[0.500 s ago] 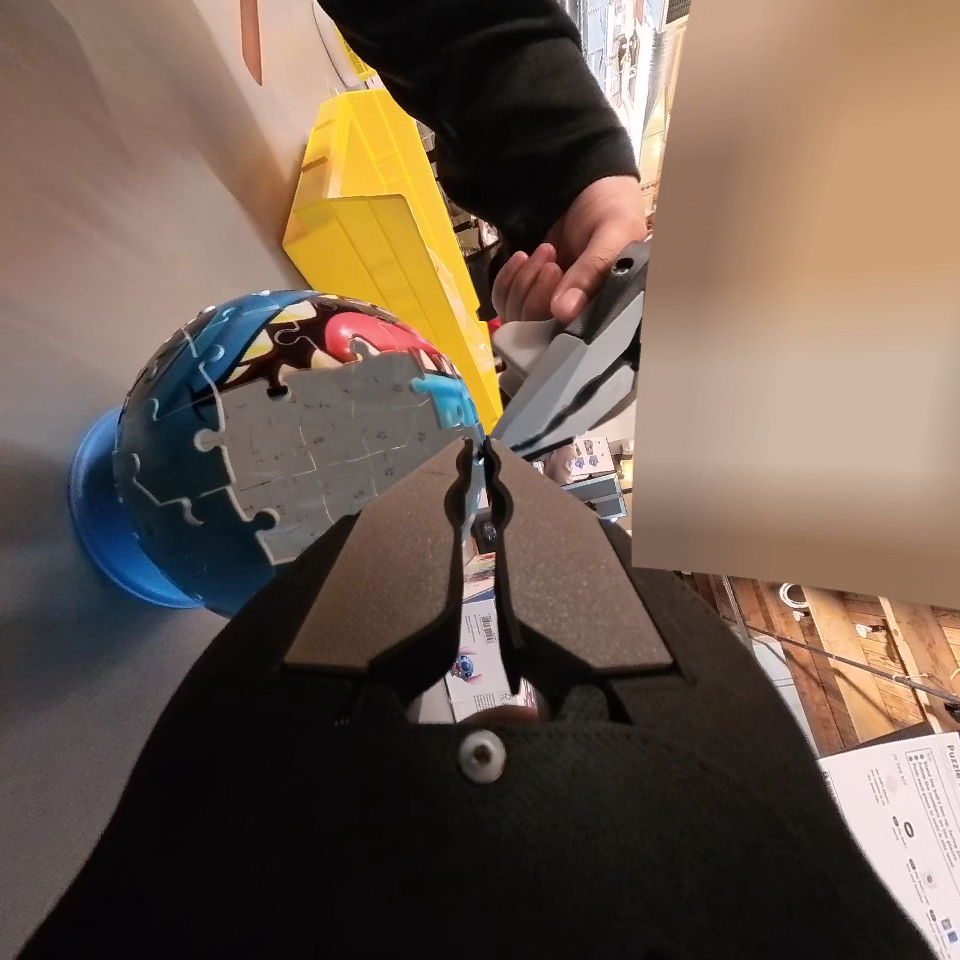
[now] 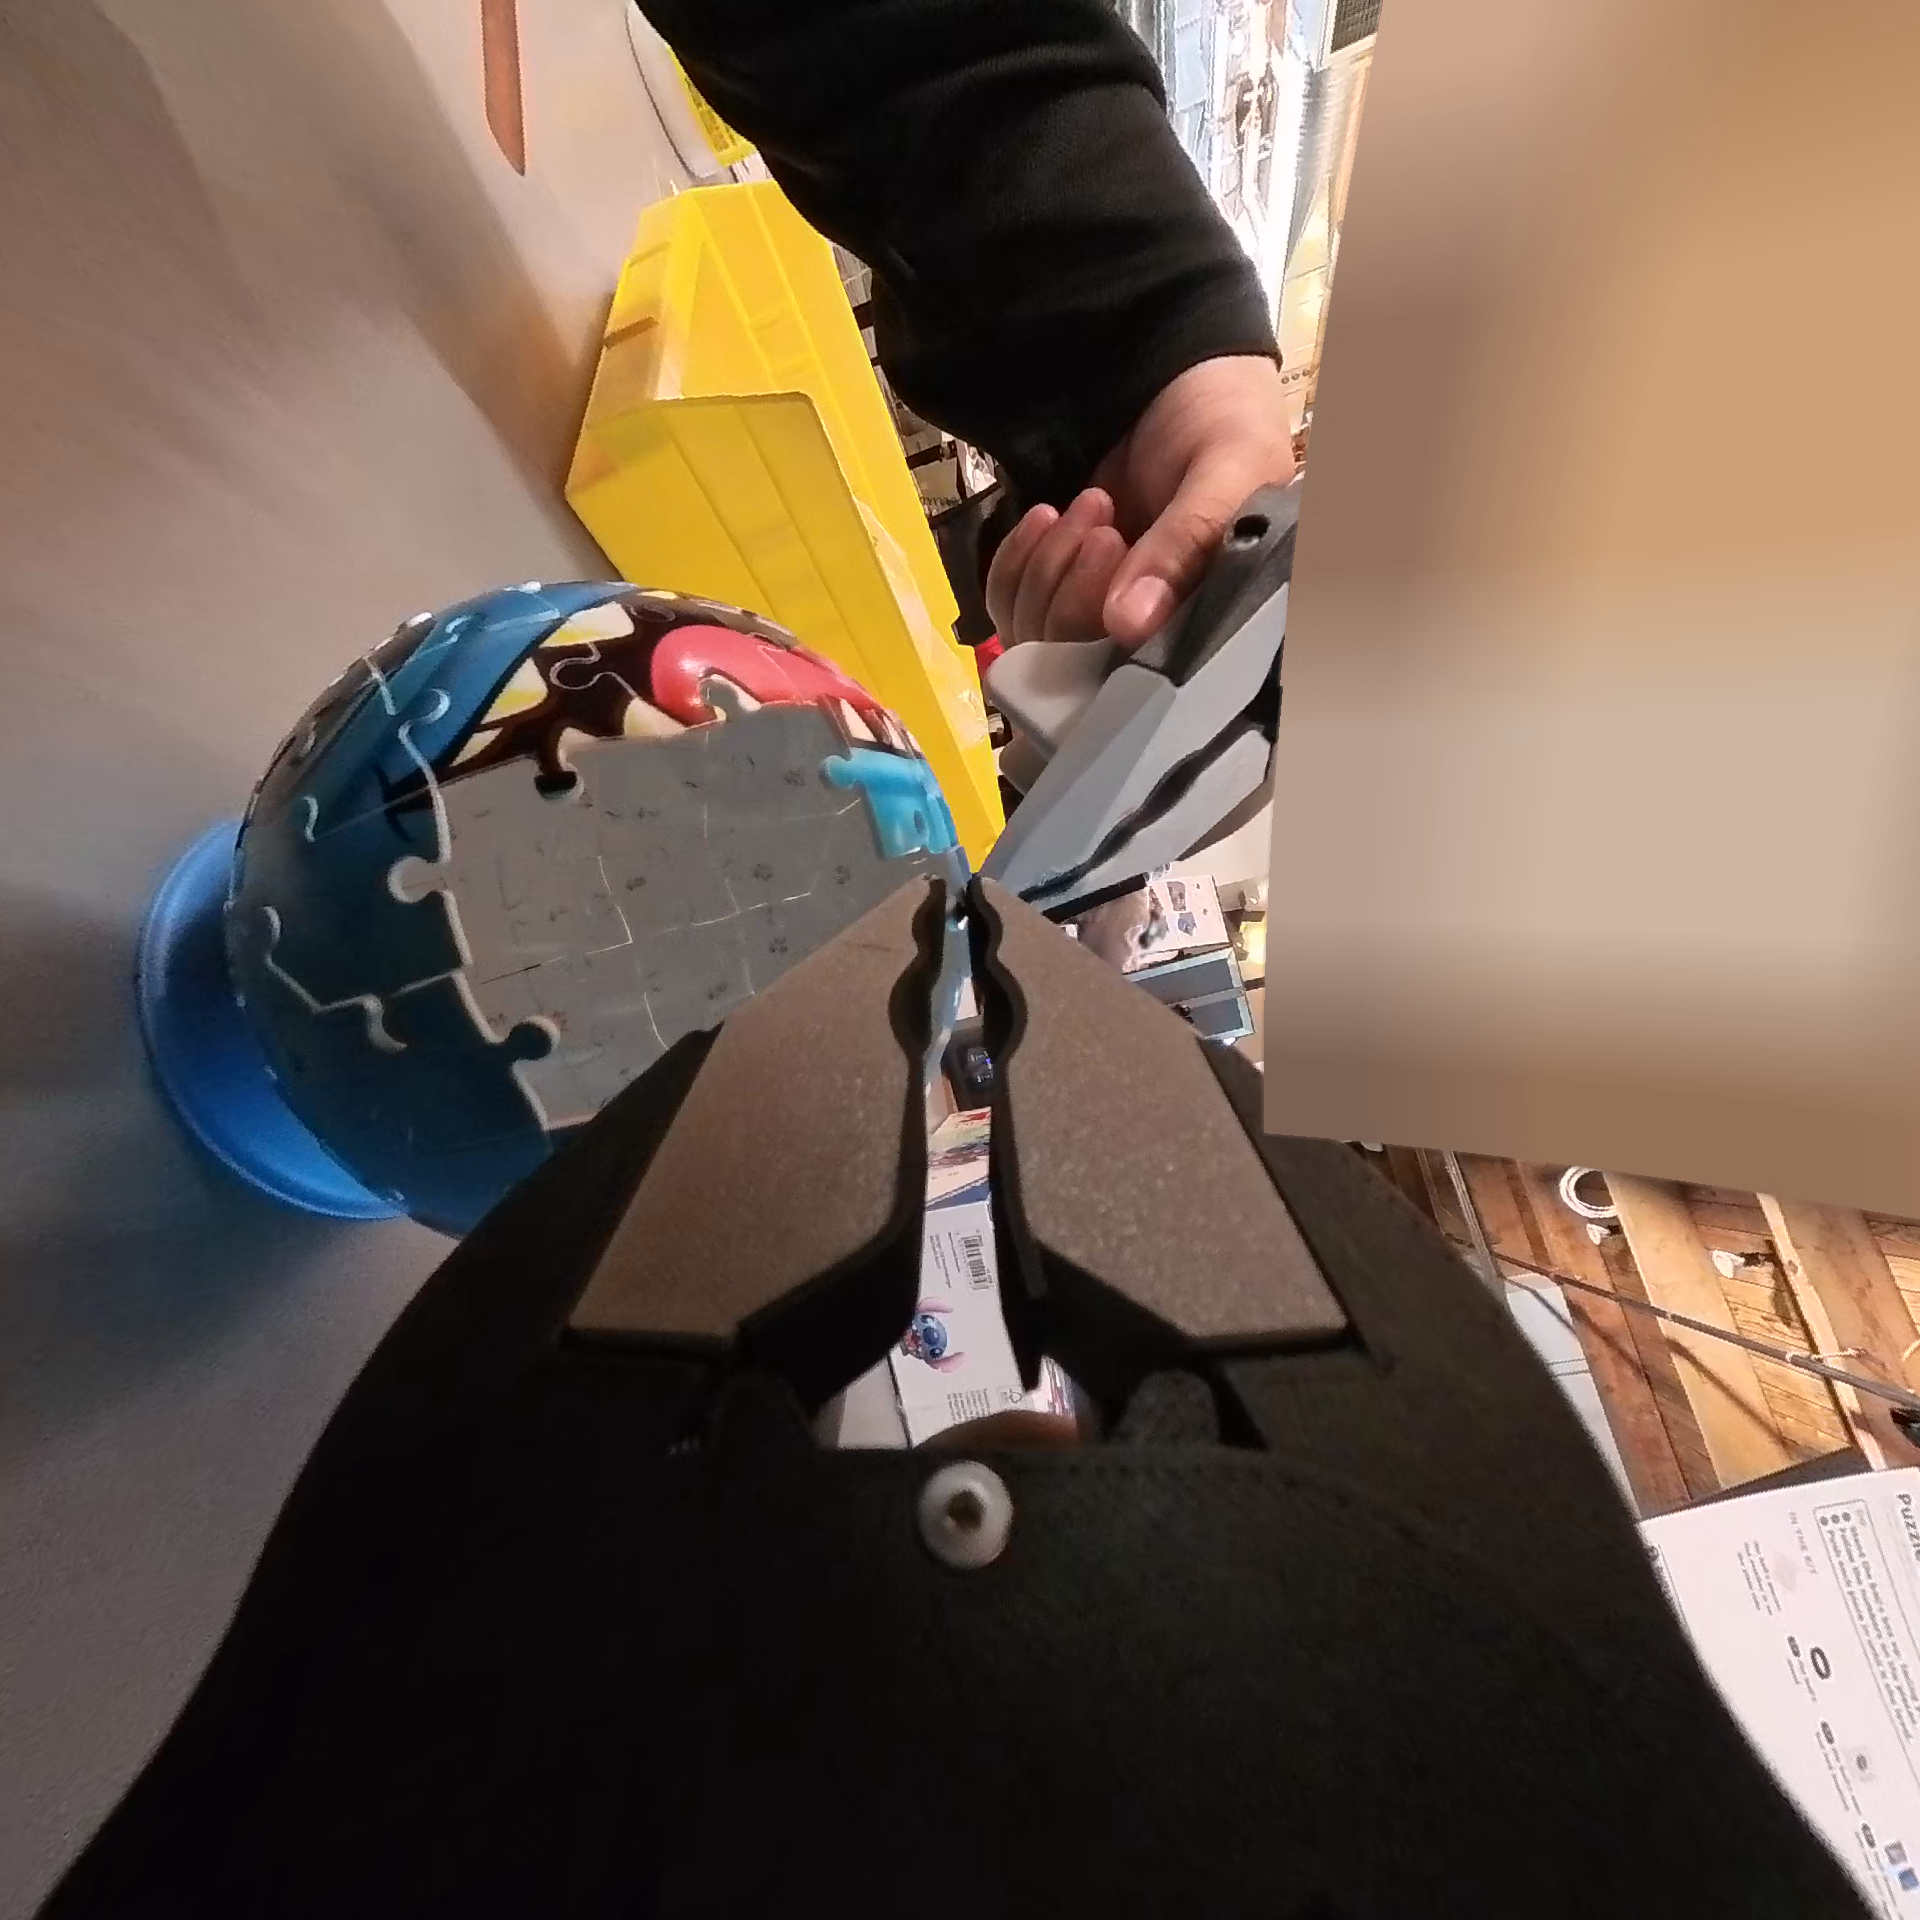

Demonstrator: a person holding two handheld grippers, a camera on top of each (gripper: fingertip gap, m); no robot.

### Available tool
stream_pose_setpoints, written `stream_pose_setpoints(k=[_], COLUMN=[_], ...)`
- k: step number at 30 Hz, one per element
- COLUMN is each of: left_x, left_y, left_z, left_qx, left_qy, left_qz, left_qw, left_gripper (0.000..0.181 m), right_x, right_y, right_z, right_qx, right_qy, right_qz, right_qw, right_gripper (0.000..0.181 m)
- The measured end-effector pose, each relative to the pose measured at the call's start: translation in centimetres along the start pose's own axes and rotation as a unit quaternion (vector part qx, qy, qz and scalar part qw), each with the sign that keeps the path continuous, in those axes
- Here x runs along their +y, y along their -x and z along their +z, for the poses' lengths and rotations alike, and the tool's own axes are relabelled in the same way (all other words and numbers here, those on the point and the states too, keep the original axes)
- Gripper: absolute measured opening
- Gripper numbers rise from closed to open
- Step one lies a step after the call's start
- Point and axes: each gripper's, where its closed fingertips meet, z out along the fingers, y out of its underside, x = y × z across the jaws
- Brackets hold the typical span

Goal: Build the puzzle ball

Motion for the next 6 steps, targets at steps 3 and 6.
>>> stream_pose_setpoints(k=[3,6], left_x=[0.07,0.07], left_y=[-0.01,0.03], left_z=[0.04,0.06], left_qx=[0.001,0.001], left_qy=[0.005,0.007], left_qz=[0.002,0.002], left_qw=[1.0,1.0], left_gripper=[0.0,0.0], right_x=[-0.01,-0.02], right_y=[-0.01,0.0], right_z=[0.01,0.0], right_qx=[0.0,0.0], right_qy=[0.0,0.0], right_qz=[-0.001,-0.001], right_qw=[1.0,1.0], right_gripper=[0.0,0.0])
